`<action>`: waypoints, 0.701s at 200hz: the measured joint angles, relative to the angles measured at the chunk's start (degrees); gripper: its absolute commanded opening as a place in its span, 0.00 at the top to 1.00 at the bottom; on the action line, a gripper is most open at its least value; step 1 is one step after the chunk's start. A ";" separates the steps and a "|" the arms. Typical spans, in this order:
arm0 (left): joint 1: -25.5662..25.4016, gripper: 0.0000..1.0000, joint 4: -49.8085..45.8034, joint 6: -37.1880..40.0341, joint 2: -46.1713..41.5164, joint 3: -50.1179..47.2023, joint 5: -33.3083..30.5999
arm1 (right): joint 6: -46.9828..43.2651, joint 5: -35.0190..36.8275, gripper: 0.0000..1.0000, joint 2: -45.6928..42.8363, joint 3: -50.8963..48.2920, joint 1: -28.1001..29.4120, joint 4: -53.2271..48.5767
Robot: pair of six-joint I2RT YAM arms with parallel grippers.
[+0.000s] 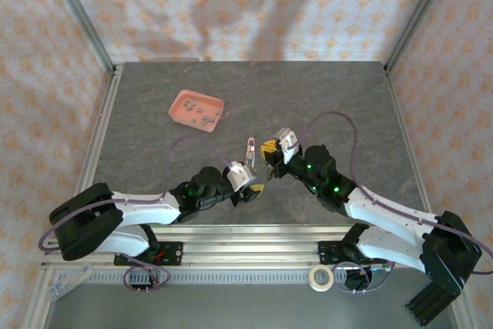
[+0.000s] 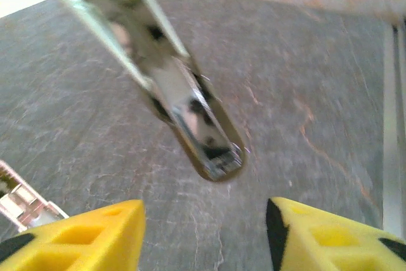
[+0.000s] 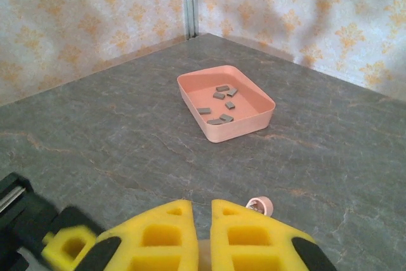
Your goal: Load the staples into the stapler
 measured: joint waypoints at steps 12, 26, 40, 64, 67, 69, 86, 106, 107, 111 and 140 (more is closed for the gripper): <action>0.00 0.35 0.48 -4.48 -0.22 0.42 -1.75 | 1.57 0.35 1.00 0.00 -0.09 0.00 0.00; 0.00 0.32 1.40 -8.48 -0.20 0.57 -2.86 | 3.06 0.55 1.00 0.00 -0.22 -0.07 0.22; 0.00 0.31 2.43 -11.76 -0.13 0.61 -3.72 | 4.46 0.66 1.00 0.00 -0.57 -0.13 0.72; 0.00 0.31 3.76 -15.69 0.96 1.55 -4.37 | 6.25 0.76 1.00 0.00 -0.94 -0.22 0.83; 0.00 0.31 3.85 -15.98 1.29 1.79 -4.39 | 6.40 0.74 1.00 0.00 -0.96 -0.22 0.85; 0.00 0.31 3.93 -16.26 1.49 1.97 -4.46 | 6.54 0.74 1.00 0.00 -0.96 -0.22 0.87; 0.00 0.31 5.01 -18.05 3.45 3.45 -4.57 | 7.39 0.72 1.00 0.02 -0.96 -0.22 1.25; 0.00 0.32 6.43 -19.93 5.55 4.72 -4.59 | 8.07 0.72 1.00 0.02 -0.94 -0.22 1.70; 0.00 0.33 6.56 -20.13 5.75 4.81 -4.59 | 8.09 0.70 1.00 0.02 -0.96 -0.22 1.70; 0.00 0.33 6.86 -20.33 6.14 4.96 -4.61 | 8.26 0.70 1.00 0.02 -0.96 -0.22 1.75; 0.00 0.39 10.14 -22.53 9.57 5.22 -4.79 | 9.07 0.31 1.00 0.22 -0.96 -0.22 2.19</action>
